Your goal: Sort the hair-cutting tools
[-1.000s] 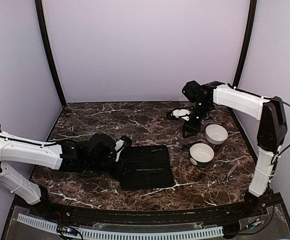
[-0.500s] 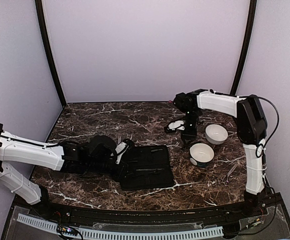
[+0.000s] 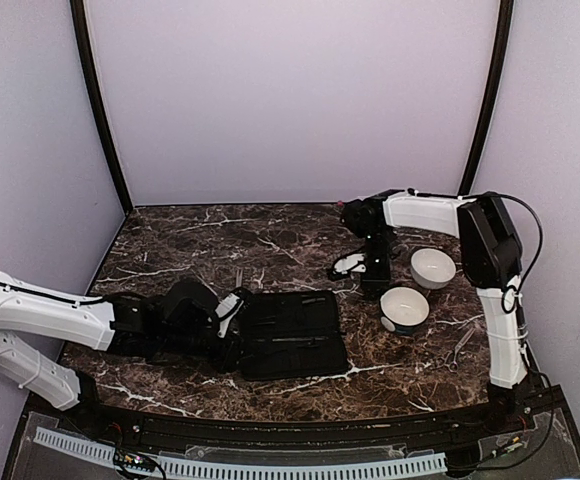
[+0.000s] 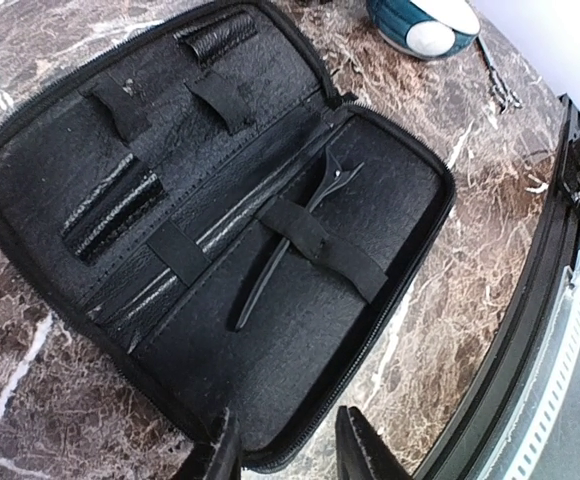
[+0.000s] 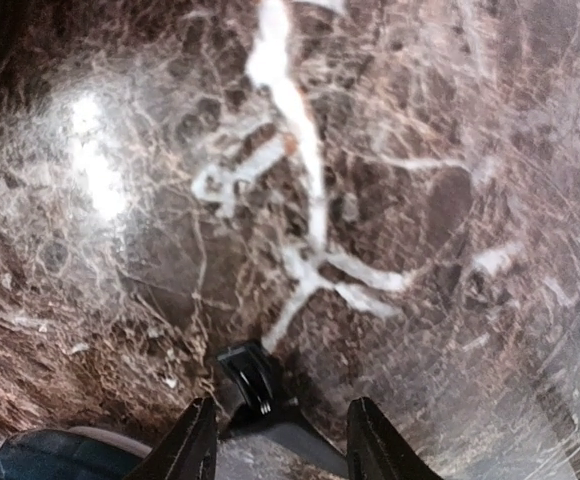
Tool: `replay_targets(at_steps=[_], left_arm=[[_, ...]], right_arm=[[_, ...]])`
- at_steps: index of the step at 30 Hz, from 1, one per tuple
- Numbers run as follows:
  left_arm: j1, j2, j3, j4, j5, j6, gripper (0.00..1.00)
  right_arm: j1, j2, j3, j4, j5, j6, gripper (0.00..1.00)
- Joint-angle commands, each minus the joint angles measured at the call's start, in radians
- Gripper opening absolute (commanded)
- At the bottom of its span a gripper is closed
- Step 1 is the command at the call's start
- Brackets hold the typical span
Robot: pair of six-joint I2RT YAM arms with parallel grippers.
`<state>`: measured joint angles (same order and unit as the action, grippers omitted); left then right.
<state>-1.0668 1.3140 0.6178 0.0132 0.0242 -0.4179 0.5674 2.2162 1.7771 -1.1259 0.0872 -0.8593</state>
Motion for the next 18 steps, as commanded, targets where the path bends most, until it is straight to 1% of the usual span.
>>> replay_targets(at_steps=[1,6,9,13,18], left_arm=[[-0.002,-0.056,-0.023,0.005,-0.017,-0.021,0.33],[-0.002,-0.074,-0.03,-0.001,-0.02,-0.033,0.33],[-0.002,-0.073,-0.019,-0.012,-0.017,-0.034,0.33],[-0.002,-0.071,0.002,-0.037,-0.023,-0.031,0.33],[-0.002,-0.074,0.004,-0.044,-0.04,-0.037,0.34]], right_arm=[[0.014,0.034,0.033,-0.021,0.002,-0.01,0.39],[0.017,0.039,0.055,-0.027,-0.021,-0.011,0.22],[0.017,0.028,0.079,-0.035,-0.053,-0.006,0.16],[0.02,0.001,0.101,-0.037,-0.107,0.008,0.09],[0.031,-0.034,0.132,-0.061,-0.189,0.036,0.08]])
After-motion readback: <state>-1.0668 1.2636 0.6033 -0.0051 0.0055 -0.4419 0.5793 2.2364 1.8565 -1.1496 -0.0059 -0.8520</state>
